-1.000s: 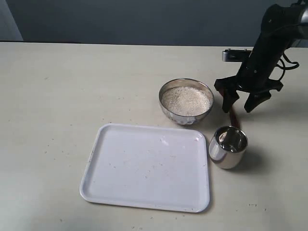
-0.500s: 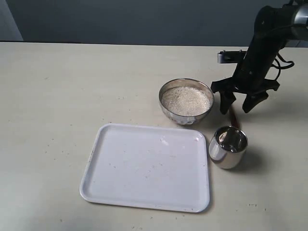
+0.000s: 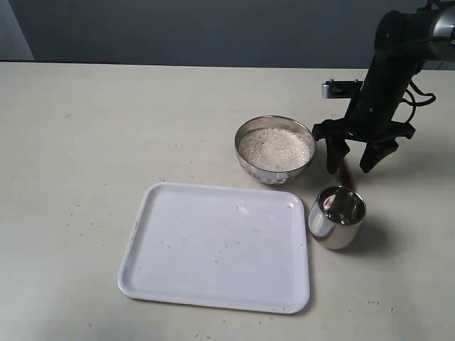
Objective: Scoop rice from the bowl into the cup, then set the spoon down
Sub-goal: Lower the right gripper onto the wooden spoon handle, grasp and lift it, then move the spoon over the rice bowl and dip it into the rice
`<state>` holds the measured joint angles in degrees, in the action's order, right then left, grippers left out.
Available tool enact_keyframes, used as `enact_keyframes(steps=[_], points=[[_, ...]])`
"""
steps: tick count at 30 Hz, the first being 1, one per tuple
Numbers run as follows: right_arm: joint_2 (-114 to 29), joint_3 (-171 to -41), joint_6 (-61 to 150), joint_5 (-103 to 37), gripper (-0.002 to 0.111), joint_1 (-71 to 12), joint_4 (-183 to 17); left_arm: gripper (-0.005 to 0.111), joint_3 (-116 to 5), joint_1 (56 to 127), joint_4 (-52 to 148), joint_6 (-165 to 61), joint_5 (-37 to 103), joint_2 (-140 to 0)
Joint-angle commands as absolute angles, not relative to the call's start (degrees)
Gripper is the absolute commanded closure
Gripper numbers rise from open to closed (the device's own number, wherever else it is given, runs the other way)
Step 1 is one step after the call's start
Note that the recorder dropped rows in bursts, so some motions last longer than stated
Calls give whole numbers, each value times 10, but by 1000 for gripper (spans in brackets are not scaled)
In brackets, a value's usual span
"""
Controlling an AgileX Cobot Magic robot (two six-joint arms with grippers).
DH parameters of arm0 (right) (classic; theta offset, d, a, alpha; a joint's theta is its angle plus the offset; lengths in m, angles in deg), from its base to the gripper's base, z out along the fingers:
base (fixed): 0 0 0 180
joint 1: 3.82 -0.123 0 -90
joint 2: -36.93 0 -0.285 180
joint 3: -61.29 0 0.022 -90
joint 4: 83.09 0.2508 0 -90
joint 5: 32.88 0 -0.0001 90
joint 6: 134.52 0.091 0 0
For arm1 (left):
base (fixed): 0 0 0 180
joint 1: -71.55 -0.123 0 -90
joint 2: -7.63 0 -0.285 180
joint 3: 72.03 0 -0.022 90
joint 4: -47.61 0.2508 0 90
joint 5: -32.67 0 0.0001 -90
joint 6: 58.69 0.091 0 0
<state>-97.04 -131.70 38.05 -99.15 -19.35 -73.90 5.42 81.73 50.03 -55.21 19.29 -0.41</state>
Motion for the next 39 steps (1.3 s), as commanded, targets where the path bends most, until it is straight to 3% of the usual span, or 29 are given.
enact_keyframes(steps=[1,8,11,12,13,14,31,39], points=[[-987,-1315,382,-998,46,-192,-736,106,52,820,501,-556,194,-2],[-993,-1315,382,-1000,52,-192,-736,106,52,820,501,-556,194,-2],[-993,-1315,382,-1000,69,-192,-735,106,52,820,501,-556,194,-2],[-993,-1315,383,-1001,84,-192,-736,106,52,820,501,-556,194,-2],[-993,-1315,383,-1002,92,-192,-736,106,52,820,501,-556,194,-2],[-993,-1315,383,-1003,109,-192,-736,106,52,820,501,-556,194,-2],[-807,-1394,265,-1028,108,-204,-868,106,52,820,501,-556,194,-2],[-783,-1394,193,-1028,108,-313,-1040,106,52,820,501,-556,194,-2]])
